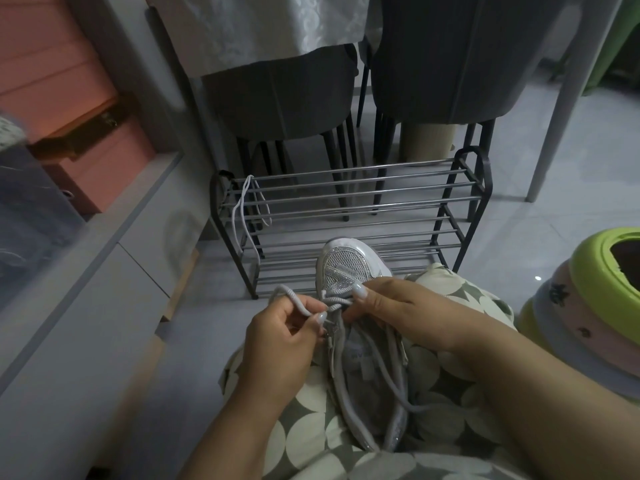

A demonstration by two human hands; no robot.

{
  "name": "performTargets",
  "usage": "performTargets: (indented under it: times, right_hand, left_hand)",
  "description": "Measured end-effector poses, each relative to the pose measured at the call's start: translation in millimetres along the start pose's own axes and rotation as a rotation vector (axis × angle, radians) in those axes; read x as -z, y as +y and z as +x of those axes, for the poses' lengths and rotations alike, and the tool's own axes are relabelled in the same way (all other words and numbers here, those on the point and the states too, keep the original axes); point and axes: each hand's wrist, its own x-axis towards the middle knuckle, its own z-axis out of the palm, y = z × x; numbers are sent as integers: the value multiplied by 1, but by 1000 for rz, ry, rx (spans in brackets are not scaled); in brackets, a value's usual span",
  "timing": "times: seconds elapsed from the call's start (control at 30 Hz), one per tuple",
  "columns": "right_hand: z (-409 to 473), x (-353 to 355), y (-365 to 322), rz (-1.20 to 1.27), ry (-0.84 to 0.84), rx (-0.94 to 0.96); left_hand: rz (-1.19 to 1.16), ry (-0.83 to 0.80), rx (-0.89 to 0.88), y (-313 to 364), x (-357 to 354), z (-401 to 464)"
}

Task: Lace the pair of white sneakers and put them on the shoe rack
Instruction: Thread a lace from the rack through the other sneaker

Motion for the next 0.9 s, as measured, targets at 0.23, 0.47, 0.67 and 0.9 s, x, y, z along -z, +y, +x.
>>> performTargets:
  times: [0.23, 0.47, 0.67, 0.9]
  right_hand:
    - [2, 0, 1, -26, -20, 18]
    - [4, 0, 5, 17, -9, 9]
    - [8, 0, 10, 112, -21, 11]
    - [12, -6, 3, -438, -18, 135]
  left_hand:
    - [50, -89, 32, 4, 0, 2]
    - [95, -178, 42, 3, 2, 3]
    - [71, -305, 65, 2, 4, 4]
    - [-53, -231, 66, -1, 4, 6]
